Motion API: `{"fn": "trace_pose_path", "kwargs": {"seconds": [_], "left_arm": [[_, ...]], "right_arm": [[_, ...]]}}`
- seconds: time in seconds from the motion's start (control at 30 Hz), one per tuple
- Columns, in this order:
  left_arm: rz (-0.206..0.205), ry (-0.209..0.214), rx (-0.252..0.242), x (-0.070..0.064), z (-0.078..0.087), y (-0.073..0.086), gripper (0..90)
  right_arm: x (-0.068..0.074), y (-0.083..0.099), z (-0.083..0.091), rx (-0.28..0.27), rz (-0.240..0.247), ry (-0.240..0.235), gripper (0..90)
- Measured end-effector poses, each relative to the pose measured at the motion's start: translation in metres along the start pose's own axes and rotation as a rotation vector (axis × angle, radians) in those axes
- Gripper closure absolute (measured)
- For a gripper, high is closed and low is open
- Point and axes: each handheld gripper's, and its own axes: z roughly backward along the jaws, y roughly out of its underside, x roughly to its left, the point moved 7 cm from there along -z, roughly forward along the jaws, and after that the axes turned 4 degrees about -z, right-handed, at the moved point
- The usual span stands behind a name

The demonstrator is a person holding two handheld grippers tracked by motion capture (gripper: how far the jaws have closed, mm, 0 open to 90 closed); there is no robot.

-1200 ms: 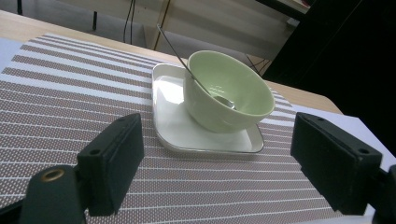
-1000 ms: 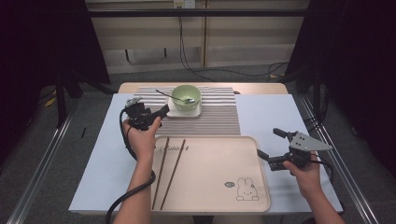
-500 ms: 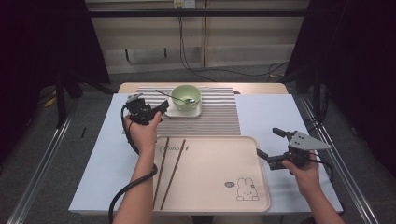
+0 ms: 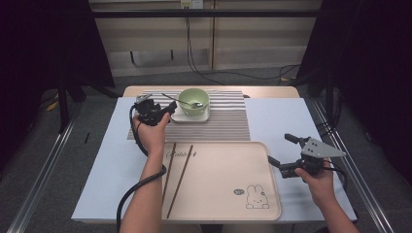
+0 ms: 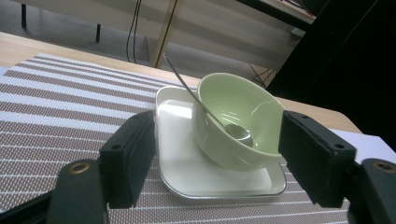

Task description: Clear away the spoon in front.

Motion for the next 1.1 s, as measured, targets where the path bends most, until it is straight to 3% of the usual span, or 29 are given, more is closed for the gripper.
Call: {"fn": "trace_pose_path", "kwargs": {"seconds": [0.1, 0.3, 0.8, 1.1], "left_arm": [[-0.023, -0.006, -0.01, 0.002, -0.002, -0.001, 31.6], [0.027, -0.008, -0.024, 0.001, -0.007, -0.003, 34.6], [0.06, -0.059, -0.049, 0.006, -0.022, -0.006, 49.4], [0.116, -0.08, -0.063, 0.014, -0.033, -0.003, 54.7]], "right_arm": [[0.0, 0.0, 0.0, -0.003, 0.001, 0.006, 1.5], [0.001, 0.0, 0.0, -0.002, -0.002, 0.002, 1.6], [0.001, 0.0, -0.001, -0.006, -0.005, 0.004, 1.7], [0.001, 0.0, -0.002, -0.006, -0.008, 0.004, 1.7]]}}
